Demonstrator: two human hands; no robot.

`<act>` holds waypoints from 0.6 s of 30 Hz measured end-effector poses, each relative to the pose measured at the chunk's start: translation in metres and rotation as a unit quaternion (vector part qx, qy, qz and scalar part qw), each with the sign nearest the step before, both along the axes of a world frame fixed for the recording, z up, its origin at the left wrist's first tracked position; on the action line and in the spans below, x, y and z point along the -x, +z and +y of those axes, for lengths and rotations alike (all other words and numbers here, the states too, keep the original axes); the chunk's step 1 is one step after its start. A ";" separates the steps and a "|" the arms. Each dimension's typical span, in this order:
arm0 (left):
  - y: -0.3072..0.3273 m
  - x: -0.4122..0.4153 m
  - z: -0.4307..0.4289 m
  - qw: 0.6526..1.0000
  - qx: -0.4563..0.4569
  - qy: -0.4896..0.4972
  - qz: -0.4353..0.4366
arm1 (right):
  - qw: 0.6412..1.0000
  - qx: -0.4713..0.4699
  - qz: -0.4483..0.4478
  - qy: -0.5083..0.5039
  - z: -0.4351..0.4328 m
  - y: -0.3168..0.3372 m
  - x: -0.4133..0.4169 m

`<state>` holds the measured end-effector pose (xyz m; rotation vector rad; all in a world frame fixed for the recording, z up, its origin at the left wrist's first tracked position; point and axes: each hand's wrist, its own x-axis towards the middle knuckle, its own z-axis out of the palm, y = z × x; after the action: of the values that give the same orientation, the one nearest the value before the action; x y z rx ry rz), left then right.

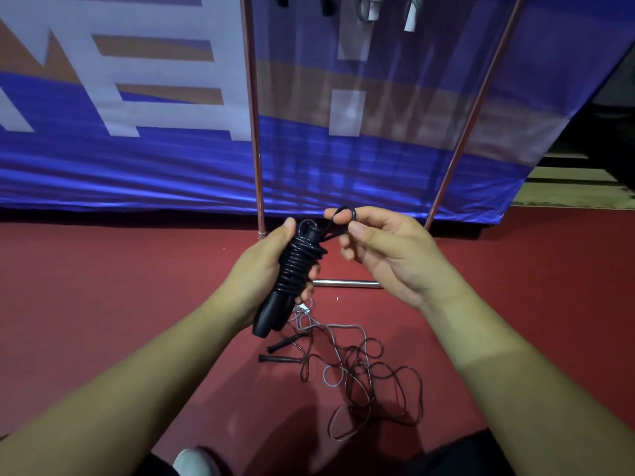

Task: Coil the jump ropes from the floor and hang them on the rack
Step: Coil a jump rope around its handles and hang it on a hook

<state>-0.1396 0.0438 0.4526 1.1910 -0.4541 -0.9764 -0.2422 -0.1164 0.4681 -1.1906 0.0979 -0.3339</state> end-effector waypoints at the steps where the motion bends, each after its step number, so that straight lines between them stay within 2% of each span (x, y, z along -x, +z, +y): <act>1: -0.001 0.000 0.000 1.000 -0.008 0.001 -0.007 | 1.000 0.004 -0.005 0.003 0.001 0.000 0.000; 4: -0.004 -0.004 0.001 0.999 -0.023 0.002 -0.022 | 1.000 0.027 -0.005 -0.009 0.001 0.000 -0.001; 7: -0.005 -0.006 0.004 0.998 -0.046 -0.002 -0.049 | 0.999 0.013 0.019 -0.032 0.000 0.000 -0.002; 10: -0.004 -0.010 0.007 0.991 -0.074 -0.010 -0.109 | 0.997 0.037 0.046 -0.048 -0.001 -0.002 -0.004; 14: 0.004 -0.012 0.012 0.971 -0.116 -0.025 -0.208 | 0.981 0.173 0.076 -0.052 -0.003 0.001 -0.003; 18: 0.006 -0.009 0.012 0.957 -0.129 -0.035 -0.256 | 0.938 0.320 0.129 -0.039 -0.008 0.008 0.000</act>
<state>-0.1301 0.0561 0.4583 1.6838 -0.8004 -0.7940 -0.2426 -0.1244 0.4758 -1.8798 0.2806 -0.2848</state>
